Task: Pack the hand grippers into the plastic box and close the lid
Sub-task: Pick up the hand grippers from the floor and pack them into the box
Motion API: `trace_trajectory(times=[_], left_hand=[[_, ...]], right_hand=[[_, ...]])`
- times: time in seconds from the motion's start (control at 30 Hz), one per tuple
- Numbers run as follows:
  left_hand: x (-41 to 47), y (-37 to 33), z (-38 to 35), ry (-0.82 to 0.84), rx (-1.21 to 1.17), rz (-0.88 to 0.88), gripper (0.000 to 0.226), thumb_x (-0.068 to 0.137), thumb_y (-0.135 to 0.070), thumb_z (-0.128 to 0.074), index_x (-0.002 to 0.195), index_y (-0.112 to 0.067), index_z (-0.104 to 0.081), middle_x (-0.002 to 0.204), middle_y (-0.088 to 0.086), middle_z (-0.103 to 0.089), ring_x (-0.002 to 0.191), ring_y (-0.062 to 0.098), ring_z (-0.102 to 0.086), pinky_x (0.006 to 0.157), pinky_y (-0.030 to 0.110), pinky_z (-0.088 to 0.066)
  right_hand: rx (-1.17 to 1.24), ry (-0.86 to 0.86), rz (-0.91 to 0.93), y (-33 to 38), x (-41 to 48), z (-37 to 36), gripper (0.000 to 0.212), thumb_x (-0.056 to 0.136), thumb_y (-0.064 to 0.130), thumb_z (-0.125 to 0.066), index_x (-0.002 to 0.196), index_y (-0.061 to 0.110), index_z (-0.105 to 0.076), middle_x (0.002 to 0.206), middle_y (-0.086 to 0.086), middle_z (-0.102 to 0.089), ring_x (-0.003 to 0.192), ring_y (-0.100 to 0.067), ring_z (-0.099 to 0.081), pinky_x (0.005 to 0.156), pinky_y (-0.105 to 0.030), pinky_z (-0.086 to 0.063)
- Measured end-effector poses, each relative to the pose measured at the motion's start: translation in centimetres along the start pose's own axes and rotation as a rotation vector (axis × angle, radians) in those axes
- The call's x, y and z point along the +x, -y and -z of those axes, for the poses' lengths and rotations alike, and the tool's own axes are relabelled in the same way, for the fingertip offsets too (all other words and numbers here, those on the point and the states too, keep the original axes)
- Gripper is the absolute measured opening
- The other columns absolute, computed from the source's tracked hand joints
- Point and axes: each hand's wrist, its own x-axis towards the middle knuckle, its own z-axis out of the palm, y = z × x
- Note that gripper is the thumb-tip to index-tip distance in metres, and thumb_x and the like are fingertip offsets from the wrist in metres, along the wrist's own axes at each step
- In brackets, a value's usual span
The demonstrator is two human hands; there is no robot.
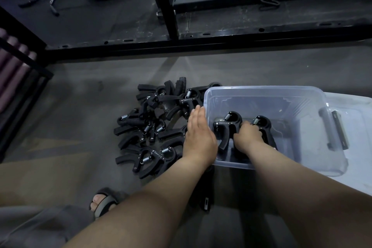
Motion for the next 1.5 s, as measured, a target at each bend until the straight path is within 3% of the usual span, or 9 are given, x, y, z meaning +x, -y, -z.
trace_trajectory(times=[0.43,0.6,0.73,0.8,0.93,1.03,1.1,1.3,1.5], left_hand=[[0.1,0.0,0.0,0.023,-0.02,0.013,0.063,0.096,-0.008,-0.034,0.154,-0.017,-0.01,0.162,-0.003,-0.006,0.149,0.011,0.001,0.121,0.028,-0.004],[0.0,-0.2,0.1,0.032,-0.032,0.019,0.064,0.096,-0.009,-0.032,0.155,-0.018,-0.008,0.163,-0.004,-0.003,0.149,0.01,0.004,0.119,0.026,-0.001],[0.1,0.2,0.1,0.06,-0.045,0.012,0.064,0.097,-0.01,-0.033,0.155,-0.016,-0.007,0.163,-0.003,-0.002,0.149,0.011,0.005,0.117,0.023,0.002],[0.2,0.6,0.2,0.087,-0.077,-0.012,0.061,0.099,-0.012,-0.034,0.155,-0.014,-0.01,0.163,-0.001,-0.004,0.149,0.011,0.003,0.118,0.022,0.003],[-0.3,2.3,0.9,0.096,-0.218,-0.009,0.062,0.096,-0.027,-0.034,0.155,-0.019,-0.016,0.162,-0.004,-0.012,0.148,0.005,-0.005,0.122,0.028,-0.006],[-2.1,4.3,1.6,0.118,-0.174,0.038,0.065,0.092,-0.038,-0.026,0.154,-0.021,-0.02,0.161,-0.005,-0.02,0.147,0.006,-0.014,0.12,0.026,-0.01],[-2.9,6.2,2.0,0.118,-0.118,0.108,0.058,0.097,-0.035,-0.027,0.152,-0.015,-0.027,0.159,0.001,-0.026,0.146,0.011,-0.02,0.12,0.025,-0.012],[-0.8,11.5,4.6,0.11,0.147,0.316,0.053,0.091,-0.017,-0.042,0.143,-0.009,-0.038,0.152,0.01,-0.034,0.14,0.026,-0.028,0.117,0.038,-0.023],[4.6,13.3,7.2,0.037,0.173,0.387,0.053,0.091,-0.02,-0.044,0.143,-0.015,-0.041,0.152,0.007,-0.035,0.139,0.027,-0.03,0.116,0.04,-0.025]], right_hand=[[-0.018,0.033,-0.012,0.2,-0.4,0.2,0.052,0.089,0.013,-0.051,0.14,0.008,-0.039,0.142,-0.026,-0.035,0.128,-0.045,-0.037,0.104,-0.044,-0.038],[-0.034,-0.011,-0.044,1.0,-1.0,0.6,0.052,0.091,0.021,-0.053,0.138,0.004,-0.038,0.144,-0.025,-0.03,0.13,-0.043,-0.032,0.104,-0.046,-0.035],[0.199,-0.323,0.218,3.6,-2.1,1.9,0.036,0.091,0.018,-0.046,0.124,0.006,-0.053,0.129,-0.018,-0.048,0.121,-0.036,-0.043,0.101,-0.044,-0.038],[0.342,-0.382,0.371,5.7,-2.6,2.5,0.035,0.093,0.015,-0.045,0.125,0.006,-0.054,0.129,-0.016,-0.05,0.122,-0.033,-0.044,0.105,-0.041,-0.035],[0.313,-0.231,0.563,9.1,-4.4,1.5,0.053,0.098,0.023,-0.041,0.148,0.009,-0.03,0.152,-0.011,-0.027,0.14,-0.028,-0.025,0.116,-0.038,-0.022],[0.252,-0.058,0.518,9.6,-5.6,-1.0,0.067,0.101,0.023,-0.037,0.156,0.017,0.001,0.162,-0.007,0.004,0.148,-0.028,-0.005,0.12,-0.042,-0.012],[0.245,-0.049,0.508,9.5,-5.8,-2.1,0.072,0.1,0.017,-0.036,0.155,0.019,0.011,0.162,-0.007,0.013,0.149,-0.028,0.001,0.121,-0.044,-0.009],[0.326,-0.063,0.547,9.2,-6.0,-2.3,0.074,0.1,0.016,-0.035,0.153,0.024,0.016,0.162,0.0,0.014,0.149,-0.024,0.001,0.118,-0.039,-0.011],[0.389,-0.059,0.574,8.9,-6.1,-2.3,0.072,0.102,0.019,-0.034,0.153,0.03,0.015,0.162,0.007,0.015,0.15,-0.016,0.004,0.117,-0.035,-0.01]])
